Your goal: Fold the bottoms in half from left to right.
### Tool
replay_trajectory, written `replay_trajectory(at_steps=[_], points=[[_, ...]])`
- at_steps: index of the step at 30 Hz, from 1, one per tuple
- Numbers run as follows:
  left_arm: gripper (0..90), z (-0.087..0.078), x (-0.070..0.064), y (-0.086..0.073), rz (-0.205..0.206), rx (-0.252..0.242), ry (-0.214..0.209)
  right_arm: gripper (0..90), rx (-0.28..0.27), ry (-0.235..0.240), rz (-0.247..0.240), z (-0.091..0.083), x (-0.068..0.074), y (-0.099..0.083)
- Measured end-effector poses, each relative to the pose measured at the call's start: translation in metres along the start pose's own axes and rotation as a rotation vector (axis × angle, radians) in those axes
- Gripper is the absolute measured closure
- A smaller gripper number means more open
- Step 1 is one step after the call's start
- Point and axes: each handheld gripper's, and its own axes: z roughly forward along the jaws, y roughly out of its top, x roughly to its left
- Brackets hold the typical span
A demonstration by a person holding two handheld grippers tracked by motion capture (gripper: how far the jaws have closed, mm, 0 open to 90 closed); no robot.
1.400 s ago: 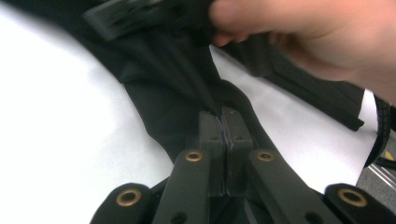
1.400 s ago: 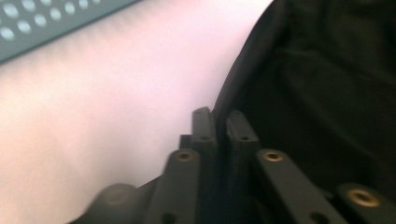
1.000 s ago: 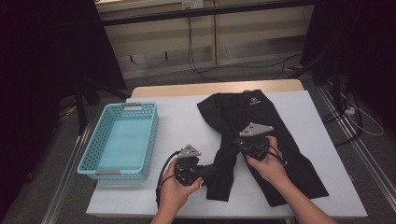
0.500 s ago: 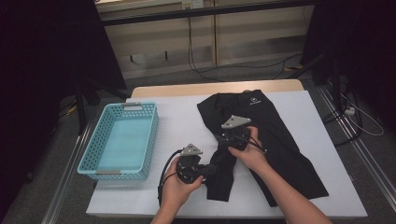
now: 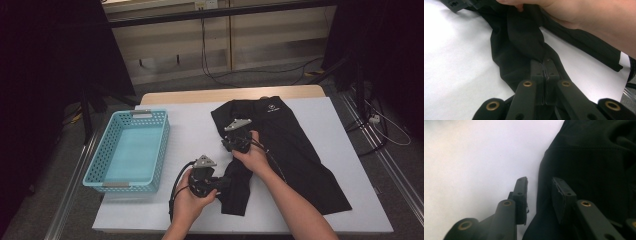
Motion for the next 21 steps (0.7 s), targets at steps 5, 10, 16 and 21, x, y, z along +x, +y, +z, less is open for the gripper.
replay_trajectory(at_steps=[5, 10, 16, 21], points=[[89.4, -0.001, -0.004, 0.001, 0.015, -0.007, -0.020, 90.0, -0.012, 0.017, 0.035, -0.011, -0.010, 0.001], [89.3, -0.003, -0.011, 0.010, 0.036, -0.034, -0.035, 90.0, -0.090, 0.007, 0.071, -0.041, -0.030, 0.012], [89.3, 0.003, -0.026, 0.030, 0.076, -0.042, -0.089, 90.0, -0.160, 0.001, 0.134, -0.075, -0.052, 0.014], [89.3, 0.005, -0.049, 0.059, 0.125, -0.075, -0.154, 90.0, -0.194, -0.038, 0.158, -0.109, -0.078, 0.017]])
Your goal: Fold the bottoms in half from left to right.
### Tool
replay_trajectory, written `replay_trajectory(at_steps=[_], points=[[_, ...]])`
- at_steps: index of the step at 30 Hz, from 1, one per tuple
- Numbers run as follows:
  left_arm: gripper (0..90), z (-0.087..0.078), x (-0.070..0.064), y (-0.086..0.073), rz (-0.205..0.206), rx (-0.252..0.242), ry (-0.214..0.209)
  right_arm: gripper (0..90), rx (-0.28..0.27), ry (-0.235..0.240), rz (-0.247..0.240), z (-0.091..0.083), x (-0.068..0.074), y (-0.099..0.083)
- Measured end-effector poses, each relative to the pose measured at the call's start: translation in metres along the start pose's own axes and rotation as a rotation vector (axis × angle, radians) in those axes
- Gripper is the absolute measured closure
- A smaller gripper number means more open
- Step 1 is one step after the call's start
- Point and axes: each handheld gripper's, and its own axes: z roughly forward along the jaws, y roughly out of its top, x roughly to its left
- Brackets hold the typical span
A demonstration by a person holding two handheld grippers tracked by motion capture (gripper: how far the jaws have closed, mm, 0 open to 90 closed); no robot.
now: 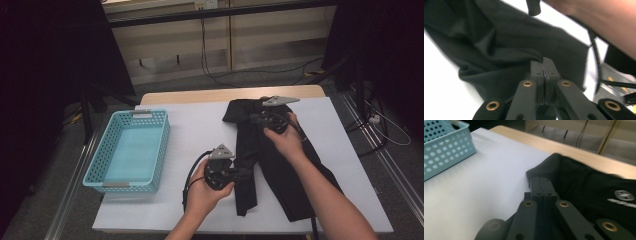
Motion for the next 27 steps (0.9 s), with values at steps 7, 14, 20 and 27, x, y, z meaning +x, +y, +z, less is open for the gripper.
replay_trajectory(at_steps=[7, 14, 20, 27], points=[[57.4, 0.014, -0.017, 0.032, 0.106, -0.044, -0.042, 85.4, -0.087, -0.220, 0.108, -0.074, -0.079, 0.008], [22.0, 0.007, 0.026, 0.011, 0.106, 0.017, 0.133, 51.5, 0.001, -0.206, 0.129, -0.079, -0.086, -0.032], [17.6, -0.006, 0.055, -0.013, 0.067, 0.031, 0.179, 39.1, 0.081, -0.153, 0.096, -0.073, -0.058, -0.072], [16.2, -0.018, 0.080, -0.039, 0.029, 0.037, 0.212, 37.1, 0.146, -0.146, 0.047, -0.082, -0.038, -0.103]])
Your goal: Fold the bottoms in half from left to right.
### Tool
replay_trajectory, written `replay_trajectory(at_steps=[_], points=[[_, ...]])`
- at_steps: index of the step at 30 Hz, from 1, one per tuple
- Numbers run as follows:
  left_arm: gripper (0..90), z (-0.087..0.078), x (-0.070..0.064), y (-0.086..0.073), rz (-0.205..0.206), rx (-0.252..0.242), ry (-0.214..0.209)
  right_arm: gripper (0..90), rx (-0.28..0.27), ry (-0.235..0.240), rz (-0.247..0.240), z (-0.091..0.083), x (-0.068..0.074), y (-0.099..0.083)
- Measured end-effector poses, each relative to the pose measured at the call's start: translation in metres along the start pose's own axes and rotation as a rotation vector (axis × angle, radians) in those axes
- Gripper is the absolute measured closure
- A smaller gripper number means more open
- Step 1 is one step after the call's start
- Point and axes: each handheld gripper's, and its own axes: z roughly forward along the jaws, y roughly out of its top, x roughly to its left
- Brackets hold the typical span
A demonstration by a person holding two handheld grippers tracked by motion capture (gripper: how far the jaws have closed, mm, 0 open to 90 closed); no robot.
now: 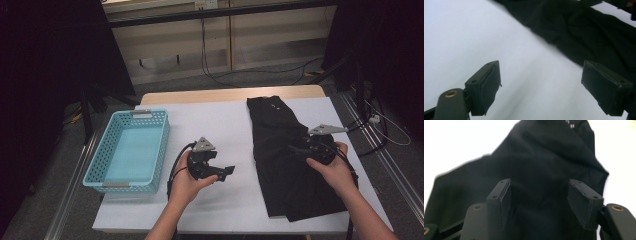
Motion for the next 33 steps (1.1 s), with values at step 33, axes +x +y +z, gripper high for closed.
replay_trajectory(at_steps=[33], points=[[13.2, -0.006, 0.022, -0.029, -0.025, 0.042, 0.098, 53.3, 0.084, 0.067, -0.054, -0.033, 0.028, -0.049]])
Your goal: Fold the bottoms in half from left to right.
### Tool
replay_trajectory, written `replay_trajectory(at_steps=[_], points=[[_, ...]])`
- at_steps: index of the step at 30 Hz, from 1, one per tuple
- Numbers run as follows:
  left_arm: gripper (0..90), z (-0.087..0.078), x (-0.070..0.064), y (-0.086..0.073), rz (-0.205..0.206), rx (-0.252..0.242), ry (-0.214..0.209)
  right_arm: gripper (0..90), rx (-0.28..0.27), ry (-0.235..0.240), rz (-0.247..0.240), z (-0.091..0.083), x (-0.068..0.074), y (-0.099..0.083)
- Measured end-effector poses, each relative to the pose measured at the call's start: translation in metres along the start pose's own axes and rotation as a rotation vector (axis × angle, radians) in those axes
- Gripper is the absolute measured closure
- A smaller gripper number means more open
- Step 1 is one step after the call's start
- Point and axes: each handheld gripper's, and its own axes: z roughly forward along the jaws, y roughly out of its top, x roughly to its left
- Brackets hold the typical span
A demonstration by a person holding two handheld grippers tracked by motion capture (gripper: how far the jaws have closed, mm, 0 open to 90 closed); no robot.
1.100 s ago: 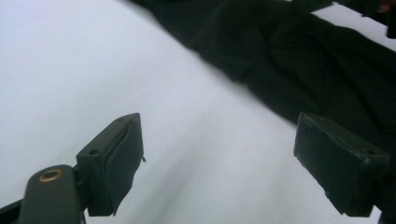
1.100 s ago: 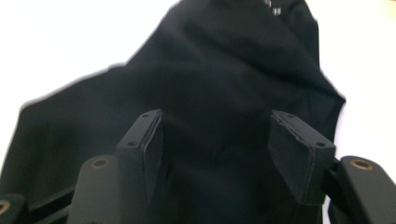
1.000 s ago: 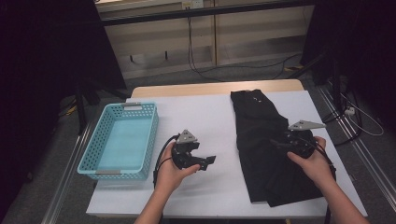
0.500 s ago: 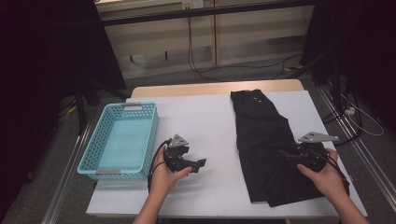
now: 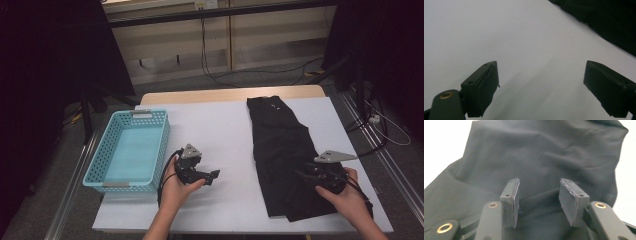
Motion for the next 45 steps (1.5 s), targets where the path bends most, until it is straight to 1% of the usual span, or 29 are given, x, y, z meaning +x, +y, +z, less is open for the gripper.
replay_trajectory(at_steps=[2, 3, 4, 5, 7, 8, 9, 10, 12, 13, 15, 18, 20, 24, 26, 28, 29, 31, 33, 34, 36, 38, 39, 40, 42, 43, 44, 45], points=[[13.2, 0.000, 0.000, -0.001, -0.010, -0.004, -0.005, 57.4, 0.041, -0.008, -0.042, 0.004, 0.004, -0.001], [13.2, -0.001, 0.000, -0.001, -0.007, -0.003, -0.001, 61.0, 0.052, -0.017, -0.056, 0.004, 0.004, -0.002], [13.2, -0.002, 0.001, -0.001, -0.001, -0.001, 0.000, 65.9, 0.051, -0.013, -0.062, 0.003, 0.003, -0.003], [13.2, -0.003, 0.001, -0.001, -0.001, -0.002, 0.001, 69.3, 0.052, -0.003, -0.064, 0.002, 0.002, -0.003], [13.2, -0.002, 0.001, -0.001, -0.002, -0.003, 0.005, 74.2, 0.052, -0.002, -0.067, 0.001, 0.001, -0.005], [13.2, -0.002, 0.002, -0.001, 0.002, -0.002, 0.008, 78.0, 0.050, 0.003, -0.070, 0.001, 0.002, -0.005], [13.2, -0.002, 0.001, -0.001, -0.006, -0.003, 0.005, 82.8, 0.051, 0.005, -0.078, 0.001, 0.002, -0.005], [13.2, -0.002, 0.002, -0.001, -0.001, -0.001, 0.006, 86.4, 0.053, 0.009, -0.083, 0.001, 0.002, -0.005], [13.2, -0.003, 0.001, 0.000, -0.002, -0.003, 0.003, 88.9, 0.051, 0.021, -0.086, -0.001, 0.001, -0.005], [13.3, -0.003, 0.001, 0.000, -0.008, -0.014, 0.003, 89.3, 0.048, 0.023, -0.082, -0.003, 0.000, -0.004], [13.4, -0.005, 0.001, 0.001, -0.005, -0.017, 0.005, 89.8, 0.035, 0.030, -0.078, -0.008, -0.004, -0.003], [13.5, -0.006, 0.002, 0.000, -0.007, -0.015, 0.006, 89.9, 0.011, 0.028, -0.064, -0.018, -0.010, -0.004], [13.6, -0.005, 0.003, 0.000, 0.000, -0.008, 0.003, 89.8, 0.002, 0.029, -0.053, -0.024, -0.013, -0.007], [13.7, -0.005, 0.001, 0.000, -0.006, -0.011, 0.002, 88.4, -0.010, 0.022, -0.025, -0.032, -0.022, -0.015], [13.8, -0.005, 0.001, 0.001, -0.003, -0.013, 0.001, 88.4, -0.013, 0.002, -0.016, -0.036, -0.027, -0.018], [13.8, -0.005, 0.000, 0.002, 0.001, -0.015, -0.001, 86.1, -0.024, -0.013, 0.000, -0.039, -0.031, -0.019], [13.7, -0.005, 0.000, 0.002, 0.000, -0.015, -0.001, 86.2, -0.029, -0.025, 0.001, -0.040, -0.033, -0.019], [13.8, -0.005, 0.001, 0.002, -0.003, -0.014, 0.000, 88.2, -0.029, -0.030, -0.001, -0.043, -0.034, -0.019], [13.8, -0.005, 0.001, 0.001, -0.007, -0.017, 0.002, 87.8, -0.024, -0.039, -0.011, -0.045, -0.035, -0.020], [13.8, -0.006, 0.002, 0.001, -0.003, -0.017, 0.003, 87.9, -0.027, -0.044, -0.007, -0.046, -0.036, -0.021], [13.8, -0.007, 0.002, 0.001, -0.012, -0.018, 0.004, 87.2, -0.017, -0.058, -0.006, -0.047, -0.039, -0.022], [13.8, -0.006, 0.002, 0.002, -0.008, -0.017, 0.006, 82.1, -0.024, -0.050, 0.003, -0.048, -0.037, -0.024], [13.8, -0.006, 0.002, 0.002, -0.008, -0.017, 0.004, 77.5, -0.025, -0.045, 0.000, -0.047, -0.035, -0.024], [13.8, -0.006, 0.002, 0.002, -0.001, -0.014, 0.004, 73.1, -0.023, -0.043, -0.010, -0.046, -0.032, -0.024], [13.9, -0.006, 0.001, 0.003, -0.003, -0.021, 0.004, 64.7, -0.022, -0.018, -0.022, -0.042, -0.026, -0.023], [13.8, -0.007, 0.000, 0.003, -0.002, -0.021, 0.003, 63.2, -0.018, -0.011, -0.020, -0.040, -0.024, -0.023], [13.9, -0.007, 0.000, 0.003, -0.003, -0.023, 0.002, 65.3, -0.002, -0.009, -0.026, -0.037, -0.022, -0.024], [13.9, -0.007, 0.000, 0.003, -0.001, -0.024, 0.002, 70.0, 0.021, -0.014, -0.040, -0.034, -0.022, -0.025]])
